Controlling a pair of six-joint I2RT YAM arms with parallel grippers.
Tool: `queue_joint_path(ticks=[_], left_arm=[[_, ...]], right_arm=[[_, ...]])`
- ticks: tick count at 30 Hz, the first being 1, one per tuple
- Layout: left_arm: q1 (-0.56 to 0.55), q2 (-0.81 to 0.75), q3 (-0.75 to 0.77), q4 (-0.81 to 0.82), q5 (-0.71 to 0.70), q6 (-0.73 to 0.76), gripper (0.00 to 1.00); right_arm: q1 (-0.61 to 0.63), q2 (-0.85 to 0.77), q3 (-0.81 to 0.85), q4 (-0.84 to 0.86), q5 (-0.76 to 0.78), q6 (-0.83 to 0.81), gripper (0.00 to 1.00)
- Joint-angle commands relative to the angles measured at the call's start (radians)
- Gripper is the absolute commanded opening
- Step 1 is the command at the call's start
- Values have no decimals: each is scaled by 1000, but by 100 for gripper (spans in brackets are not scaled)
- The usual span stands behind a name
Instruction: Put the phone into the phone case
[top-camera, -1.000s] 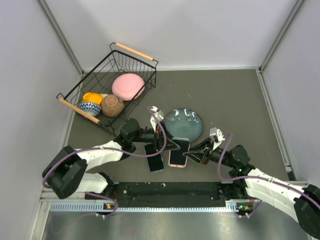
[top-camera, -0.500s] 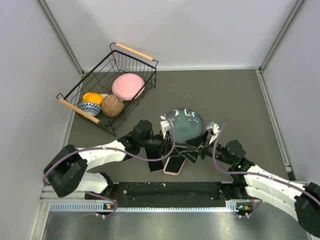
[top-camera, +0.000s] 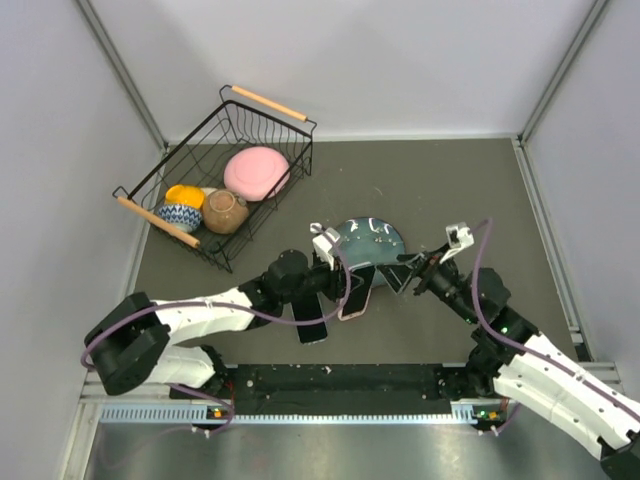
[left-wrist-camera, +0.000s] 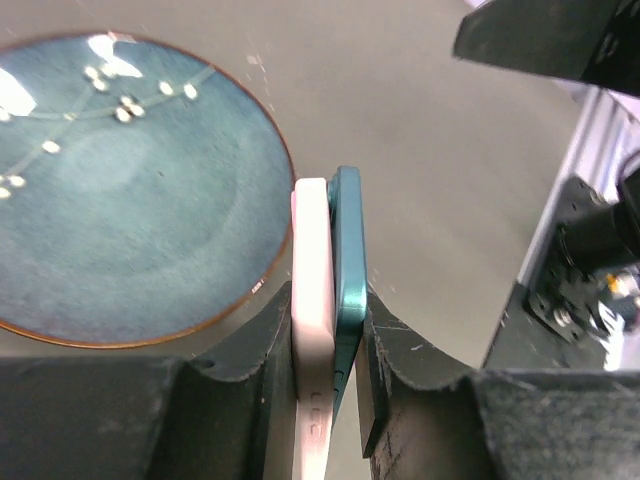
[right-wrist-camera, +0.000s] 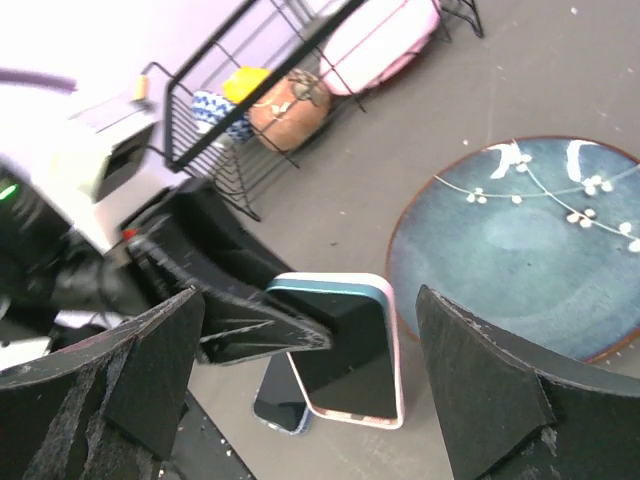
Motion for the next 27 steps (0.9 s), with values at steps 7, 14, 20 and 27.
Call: queue_joint_path(ticks=[7, 14, 20, 27], left_arm=[[-156, -46, -188, 526, -532, 146, 0], [-210, -8, -229, 539, -582, 152, 0], [-216, 20, -220, 493, -579, 144, 0], [-218, 12, -210, 453, -562, 154, 0]], right_arm=[[-3, 252, 178, -136, 91, 13, 85], [-4, 380, 167, 6, 26, -16, 84], [-1, 469, 178, 103, 18, -77, 83], [-1, 555, 204, 181, 20, -127, 84]])
